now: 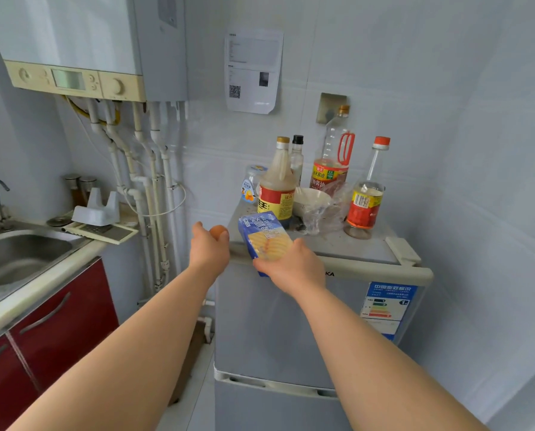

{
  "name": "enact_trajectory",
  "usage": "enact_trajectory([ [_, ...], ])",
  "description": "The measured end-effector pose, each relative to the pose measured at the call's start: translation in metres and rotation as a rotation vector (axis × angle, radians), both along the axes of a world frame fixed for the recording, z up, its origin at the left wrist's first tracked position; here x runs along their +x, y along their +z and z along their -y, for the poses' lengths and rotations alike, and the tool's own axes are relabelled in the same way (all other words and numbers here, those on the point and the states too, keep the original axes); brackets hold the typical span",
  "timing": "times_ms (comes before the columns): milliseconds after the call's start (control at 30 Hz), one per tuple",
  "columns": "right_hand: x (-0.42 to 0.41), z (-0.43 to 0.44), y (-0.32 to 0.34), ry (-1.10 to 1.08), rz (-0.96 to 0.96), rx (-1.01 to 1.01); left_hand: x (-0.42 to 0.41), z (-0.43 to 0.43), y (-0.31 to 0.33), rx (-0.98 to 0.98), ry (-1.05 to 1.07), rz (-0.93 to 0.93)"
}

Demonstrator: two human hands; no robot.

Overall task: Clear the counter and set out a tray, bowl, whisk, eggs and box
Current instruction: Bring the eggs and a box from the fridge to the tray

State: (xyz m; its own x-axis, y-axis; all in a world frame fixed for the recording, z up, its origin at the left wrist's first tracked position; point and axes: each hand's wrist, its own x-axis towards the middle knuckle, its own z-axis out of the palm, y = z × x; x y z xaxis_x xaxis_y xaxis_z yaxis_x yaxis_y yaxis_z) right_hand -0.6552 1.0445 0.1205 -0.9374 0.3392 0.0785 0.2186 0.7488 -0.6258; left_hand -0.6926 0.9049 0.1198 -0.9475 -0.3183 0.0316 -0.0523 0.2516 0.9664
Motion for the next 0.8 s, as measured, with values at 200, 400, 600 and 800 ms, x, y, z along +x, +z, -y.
enact_trajectory([
  [200,-0.003,0.009,-0.004,0.036,-0.023,0.059,0.015,0.011,0.0,0.025,0.051,0.013],
  [400,0.005,0.046,-0.004,0.155,-0.094,-0.019,0.06,0.054,-0.004,-0.011,0.137,0.042],
  [600,0.026,0.13,-0.009,0.405,-0.053,-0.175,0.119,0.131,-0.016,-0.038,0.355,0.041],
  [800,0.072,0.236,-0.023,0.659,-0.008,-0.248,0.198,0.225,-0.032,-0.015,0.607,0.075],
])
